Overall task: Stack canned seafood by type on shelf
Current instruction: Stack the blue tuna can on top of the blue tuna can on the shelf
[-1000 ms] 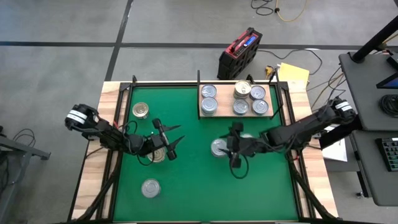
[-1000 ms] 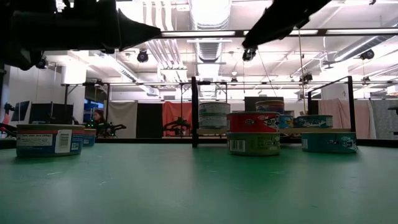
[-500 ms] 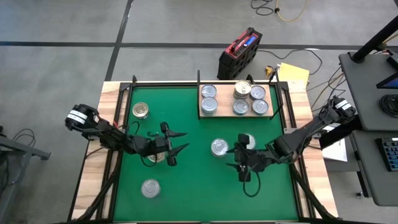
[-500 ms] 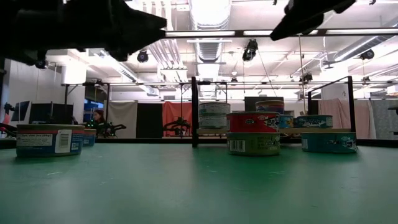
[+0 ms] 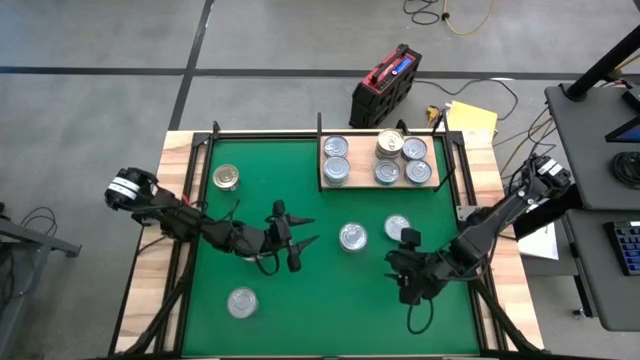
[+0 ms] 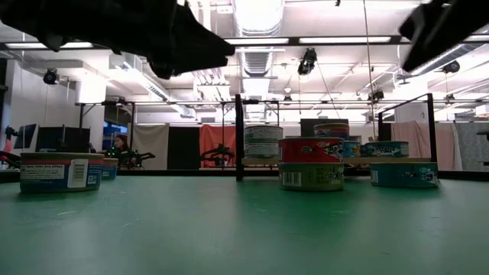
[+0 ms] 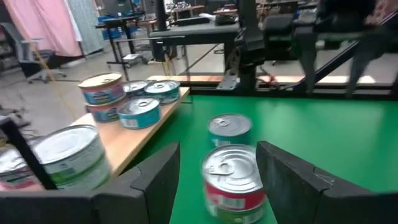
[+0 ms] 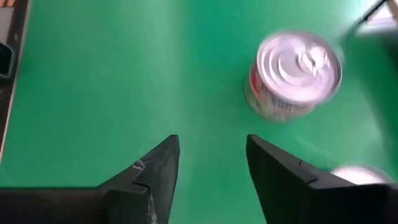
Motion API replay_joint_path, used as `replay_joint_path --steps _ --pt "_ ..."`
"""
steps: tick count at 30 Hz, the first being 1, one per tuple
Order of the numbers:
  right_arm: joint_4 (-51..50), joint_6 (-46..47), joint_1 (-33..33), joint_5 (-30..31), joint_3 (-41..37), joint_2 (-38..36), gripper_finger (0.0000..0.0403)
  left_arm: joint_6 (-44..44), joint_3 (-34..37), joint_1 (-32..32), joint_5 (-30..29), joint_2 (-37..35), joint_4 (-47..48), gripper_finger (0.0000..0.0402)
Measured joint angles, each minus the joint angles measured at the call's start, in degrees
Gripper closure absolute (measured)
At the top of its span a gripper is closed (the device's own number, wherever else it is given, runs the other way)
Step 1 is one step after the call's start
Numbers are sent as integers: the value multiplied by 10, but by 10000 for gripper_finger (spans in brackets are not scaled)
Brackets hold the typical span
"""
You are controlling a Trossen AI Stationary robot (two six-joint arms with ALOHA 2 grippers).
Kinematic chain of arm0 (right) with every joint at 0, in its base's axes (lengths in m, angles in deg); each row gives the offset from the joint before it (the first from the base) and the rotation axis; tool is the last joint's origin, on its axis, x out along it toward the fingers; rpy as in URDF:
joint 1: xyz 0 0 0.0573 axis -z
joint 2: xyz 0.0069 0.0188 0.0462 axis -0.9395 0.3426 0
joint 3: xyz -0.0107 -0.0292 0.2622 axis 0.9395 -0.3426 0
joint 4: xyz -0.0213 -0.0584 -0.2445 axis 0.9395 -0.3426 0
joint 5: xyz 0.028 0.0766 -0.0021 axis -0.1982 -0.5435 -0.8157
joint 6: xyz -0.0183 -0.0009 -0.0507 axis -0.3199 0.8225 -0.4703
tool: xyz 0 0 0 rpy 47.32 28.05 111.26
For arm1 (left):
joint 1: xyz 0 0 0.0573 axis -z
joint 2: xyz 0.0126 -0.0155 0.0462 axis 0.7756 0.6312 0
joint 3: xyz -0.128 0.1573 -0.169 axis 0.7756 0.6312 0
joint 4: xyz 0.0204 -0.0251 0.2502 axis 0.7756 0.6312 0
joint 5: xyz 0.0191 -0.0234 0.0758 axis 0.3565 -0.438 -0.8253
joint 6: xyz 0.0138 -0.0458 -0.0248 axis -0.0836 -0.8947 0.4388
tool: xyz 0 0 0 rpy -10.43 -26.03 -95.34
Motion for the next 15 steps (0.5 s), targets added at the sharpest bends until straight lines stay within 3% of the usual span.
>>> replay_joint_path --steps 9,15 --pt "-117 145 -34 0 0 0 286 -70 -1 2 4 0 15 206" --pt "-161 188 -50 4 0 0 339 -94 -1 4 6 0 33 206"
